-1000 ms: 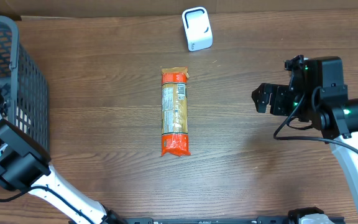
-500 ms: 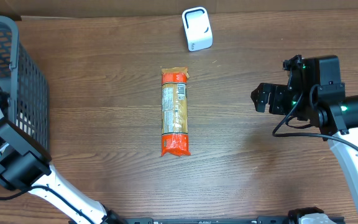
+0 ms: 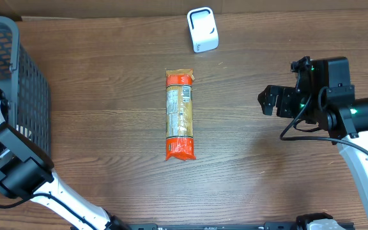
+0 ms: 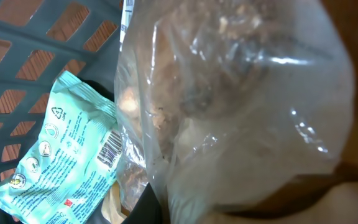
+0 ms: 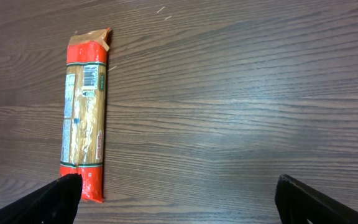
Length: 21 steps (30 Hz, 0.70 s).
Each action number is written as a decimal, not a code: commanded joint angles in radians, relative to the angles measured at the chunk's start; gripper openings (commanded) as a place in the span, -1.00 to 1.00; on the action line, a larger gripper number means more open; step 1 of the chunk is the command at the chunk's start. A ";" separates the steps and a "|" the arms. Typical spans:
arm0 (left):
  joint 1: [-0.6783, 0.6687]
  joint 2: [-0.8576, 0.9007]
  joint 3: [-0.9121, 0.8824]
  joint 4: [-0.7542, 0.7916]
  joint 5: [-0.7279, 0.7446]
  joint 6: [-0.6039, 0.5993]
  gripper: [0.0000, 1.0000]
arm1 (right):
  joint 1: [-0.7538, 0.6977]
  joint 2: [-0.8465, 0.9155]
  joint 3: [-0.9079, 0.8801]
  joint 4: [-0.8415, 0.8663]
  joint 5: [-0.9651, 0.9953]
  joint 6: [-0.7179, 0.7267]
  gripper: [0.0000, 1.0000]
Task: Scan the item barcode
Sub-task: 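Reach into the basket and grasp the clear bag of mushrooms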
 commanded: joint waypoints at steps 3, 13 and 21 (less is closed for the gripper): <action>0.006 -0.003 0.065 -0.074 0.044 0.005 -0.92 | -0.005 0.005 0.021 0.004 0.000 0.002 1.00; 0.005 -0.167 0.285 -0.142 0.187 0.006 -0.92 | -0.005 0.005 0.021 0.007 0.000 0.002 1.00; 0.005 -0.246 0.285 -0.130 0.296 0.054 -0.92 | -0.005 0.005 0.021 0.007 0.000 0.002 1.00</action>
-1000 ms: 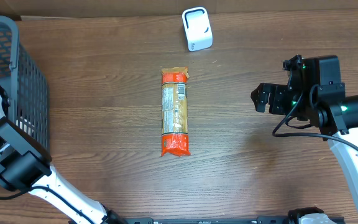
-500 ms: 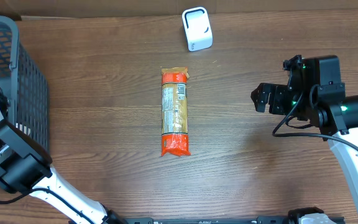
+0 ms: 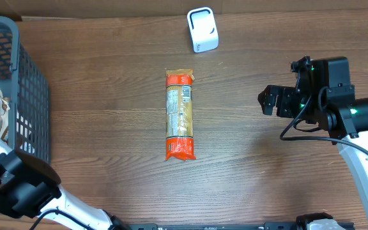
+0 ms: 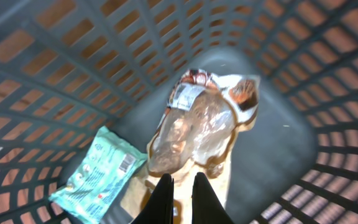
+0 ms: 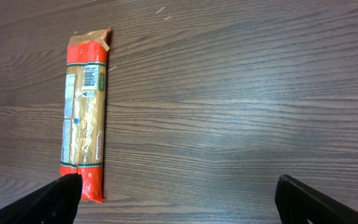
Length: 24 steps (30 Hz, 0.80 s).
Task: Scan the item barcode
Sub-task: 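Reach into the basket and grasp the clear bag of mushrooms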
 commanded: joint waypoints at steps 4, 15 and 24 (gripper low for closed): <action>0.005 -0.095 0.012 0.034 0.168 0.064 -0.92 | -0.005 0.005 0.021 0.005 0.000 0.001 1.00; 0.049 0.016 -0.069 -0.071 0.163 0.031 0.96 | -0.005 0.005 0.021 0.009 0.000 0.001 1.00; 0.104 0.165 -0.077 0.036 0.294 0.204 0.99 | -0.005 0.005 0.021 0.010 0.000 -0.006 1.00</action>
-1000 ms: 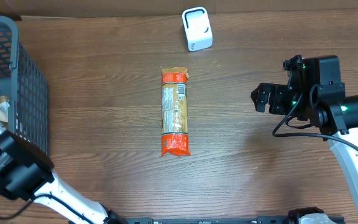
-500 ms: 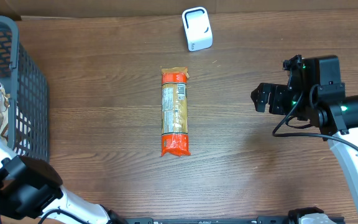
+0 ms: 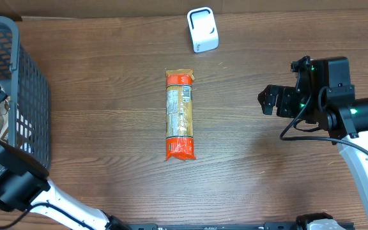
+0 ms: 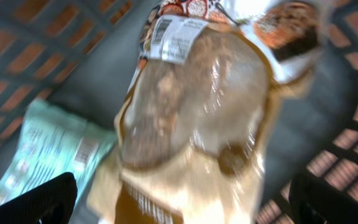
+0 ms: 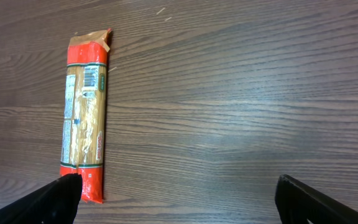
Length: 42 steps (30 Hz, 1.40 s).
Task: Scan the item barcode
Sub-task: 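Reach into the basket and grasp the clear bag of mushrooms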
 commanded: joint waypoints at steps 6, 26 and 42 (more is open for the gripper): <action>0.011 0.106 0.000 0.141 0.074 0.151 0.99 | -0.005 0.005 0.021 0.007 0.000 -0.005 1.00; 0.011 0.297 -0.002 0.181 0.135 0.126 1.00 | -0.004 0.005 0.021 0.006 0.000 -0.005 1.00; 0.011 0.324 0.003 0.117 0.172 0.126 -0.92 | -0.005 0.005 0.021 0.007 0.000 0.000 1.00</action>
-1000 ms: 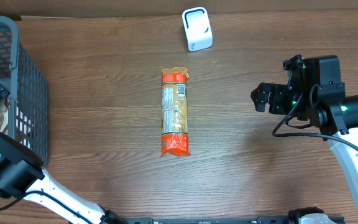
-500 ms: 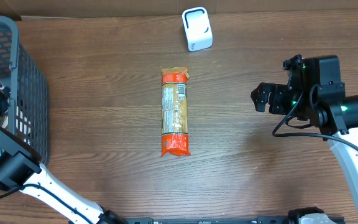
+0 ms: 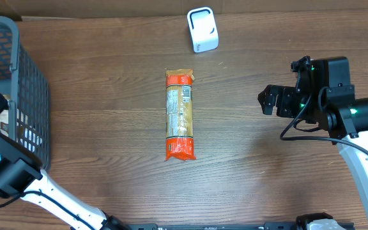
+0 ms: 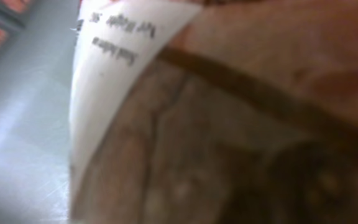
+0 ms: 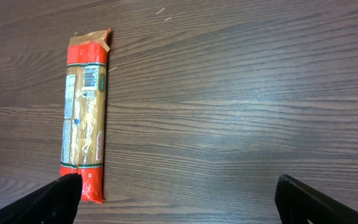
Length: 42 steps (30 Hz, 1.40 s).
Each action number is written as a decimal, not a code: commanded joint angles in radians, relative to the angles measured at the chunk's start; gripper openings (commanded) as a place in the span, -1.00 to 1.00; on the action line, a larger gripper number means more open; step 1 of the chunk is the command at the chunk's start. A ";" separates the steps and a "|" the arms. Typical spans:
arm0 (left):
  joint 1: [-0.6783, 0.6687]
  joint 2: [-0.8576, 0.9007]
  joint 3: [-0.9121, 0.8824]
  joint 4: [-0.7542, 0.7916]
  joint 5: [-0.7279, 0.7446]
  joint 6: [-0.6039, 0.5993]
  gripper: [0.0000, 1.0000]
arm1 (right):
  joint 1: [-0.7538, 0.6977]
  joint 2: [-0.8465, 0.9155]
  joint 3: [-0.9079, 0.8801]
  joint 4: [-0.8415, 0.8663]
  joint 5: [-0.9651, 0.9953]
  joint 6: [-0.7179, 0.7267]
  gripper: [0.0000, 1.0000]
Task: Scan the item barcode
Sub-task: 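Reach into the basket and grasp the clear bag of mushrooms, then place the mushroom bag beside the spaghetti package and release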
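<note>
A long orange-ended pasta packet (image 3: 179, 115) lies in the middle of the table, its barcode label (image 5: 91, 76) facing up. The white scanner (image 3: 202, 29) stands at the far edge. My left gripper is down inside the grey basket (image 3: 24, 76). Its camera is filled by a clear bag of brown goods (image 4: 241, 124) with a white label (image 4: 117, 56), and its fingers are hidden. My right gripper (image 5: 179, 202) hangs open right of the packet (image 5: 84, 118), holding nothing.
The basket's tall mesh wall stands along the table's left edge, around my left arm. Its grey floor (image 4: 17, 124) shows beside the bag. Bare wood lies between the packet and my right gripper (image 3: 268, 101).
My left wrist camera is now much closer to the brown bag, which fills the view. The open fingers seen at its lower corners no longer show. Right arm, packet and scanner are unchanged.
First my left wrist was close against the clear bag in the basket, a mint packet beside it. Then it was high above, fingers shut and empty, the bag on the basket floor. Then it was lower with fingers open, and now it is right at the bag.
</note>
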 commanded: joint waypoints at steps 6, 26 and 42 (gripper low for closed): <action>-0.007 0.084 0.023 -0.095 0.018 0.001 -0.92 | -0.005 0.005 0.021 0.008 0.000 -0.001 1.00; -0.045 -0.349 0.364 -0.259 0.185 -0.029 -0.92 | -0.005 0.005 0.021 0.014 0.000 -0.001 1.00; -0.634 -0.579 0.310 -0.573 -0.062 -0.041 -0.91 | -0.003 0.005 0.021 -0.016 0.000 -0.002 1.00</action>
